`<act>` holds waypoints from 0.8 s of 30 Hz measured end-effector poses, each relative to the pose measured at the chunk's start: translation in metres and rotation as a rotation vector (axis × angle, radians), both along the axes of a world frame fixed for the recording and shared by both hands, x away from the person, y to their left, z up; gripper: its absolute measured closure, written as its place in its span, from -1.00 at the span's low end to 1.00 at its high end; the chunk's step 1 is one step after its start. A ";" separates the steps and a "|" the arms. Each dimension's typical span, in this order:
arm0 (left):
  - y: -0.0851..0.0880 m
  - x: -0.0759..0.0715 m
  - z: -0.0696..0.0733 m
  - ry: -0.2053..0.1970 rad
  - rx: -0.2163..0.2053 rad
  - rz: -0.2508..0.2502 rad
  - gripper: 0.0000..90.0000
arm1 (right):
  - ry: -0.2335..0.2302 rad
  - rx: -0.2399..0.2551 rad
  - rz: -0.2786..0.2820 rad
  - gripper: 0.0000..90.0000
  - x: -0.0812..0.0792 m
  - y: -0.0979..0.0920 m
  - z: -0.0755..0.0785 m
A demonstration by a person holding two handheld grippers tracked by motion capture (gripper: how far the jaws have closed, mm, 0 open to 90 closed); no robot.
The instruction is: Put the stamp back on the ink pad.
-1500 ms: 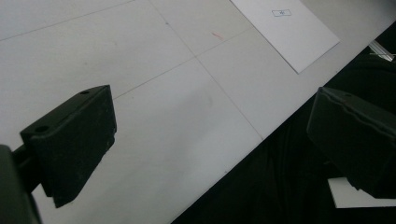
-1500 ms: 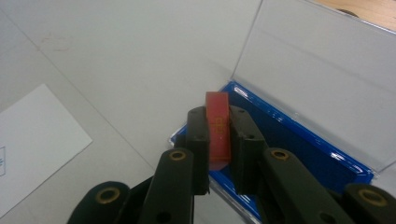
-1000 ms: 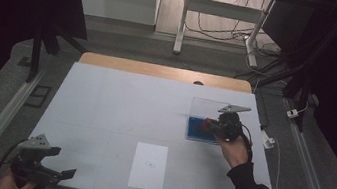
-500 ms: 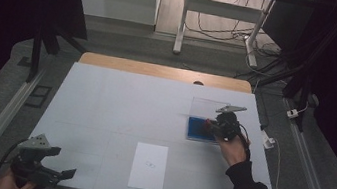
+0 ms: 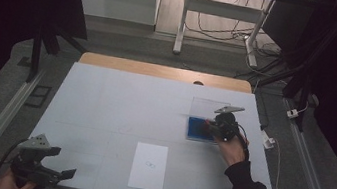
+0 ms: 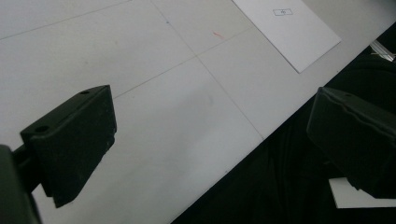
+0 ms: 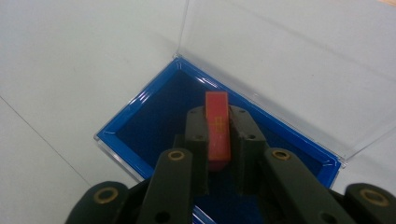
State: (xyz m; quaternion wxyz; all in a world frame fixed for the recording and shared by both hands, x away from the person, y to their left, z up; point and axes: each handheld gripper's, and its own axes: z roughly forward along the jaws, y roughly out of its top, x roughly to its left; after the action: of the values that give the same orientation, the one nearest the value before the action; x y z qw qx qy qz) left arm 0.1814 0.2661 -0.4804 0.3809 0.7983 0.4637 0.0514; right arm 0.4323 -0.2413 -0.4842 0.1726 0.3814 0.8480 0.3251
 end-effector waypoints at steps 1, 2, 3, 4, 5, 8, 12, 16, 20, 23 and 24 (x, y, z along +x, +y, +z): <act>0.000 0.000 0.000 0.000 0.000 0.000 -0.96 | -0.006 0.001 0.000 0.67 0.000 -0.001 0.001; 0.000 0.000 0.000 0.000 0.001 0.000 -0.96 | -0.013 0.008 -0.005 0.65 -0.001 -0.001 0.002; 0.000 0.000 0.000 -0.001 0.001 0.000 -0.96 | -0.015 0.015 -0.003 0.64 -0.001 -0.001 0.003; 0.000 0.000 0.000 -0.001 0.001 0.000 -0.96 | -0.017 0.019 -0.005 0.62 -0.002 -0.001 0.005; 0.000 0.000 0.000 -0.001 0.001 -0.001 -0.96 | -0.022 0.028 -0.005 0.59 -0.002 -0.002 0.006; 0.000 0.000 0.000 -0.001 0.000 0.000 -0.96 | -0.024 0.041 -0.001 0.51 -0.005 -0.002 0.010; 0.000 0.000 0.000 -0.002 0.000 0.000 -0.96 | -0.023 0.063 0.004 0.30 -0.010 -0.003 0.016; 0.000 0.000 0.000 -0.002 0.000 -0.001 -0.96 | -0.013 0.086 0.014 0.10 -0.014 -0.003 0.019; 0.000 0.000 0.000 -0.003 0.000 0.000 -0.96 | -0.007 0.102 0.020 -0.06 -0.020 -0.003 0.021; 0.000 0.000 0.000 -0.005 0.000 -0.001 -0.96 | -0.013 0.110 0.024 -0.17 -0.025 -0.002 0.023; 0.000 0.000 0.000 -0.006 -0.001 -0.001 -0.96 | -0.014 0.116 0.024 -0.20 -0.026 -0.002 0.024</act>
State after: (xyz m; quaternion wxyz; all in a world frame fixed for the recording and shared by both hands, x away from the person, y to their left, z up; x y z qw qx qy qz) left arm 0.1809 0.2663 -0.4802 0.3826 0.7981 0.4623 0.0534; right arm 0.4061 -0.2430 -0.4604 0.1523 0.3783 0.8310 0.3783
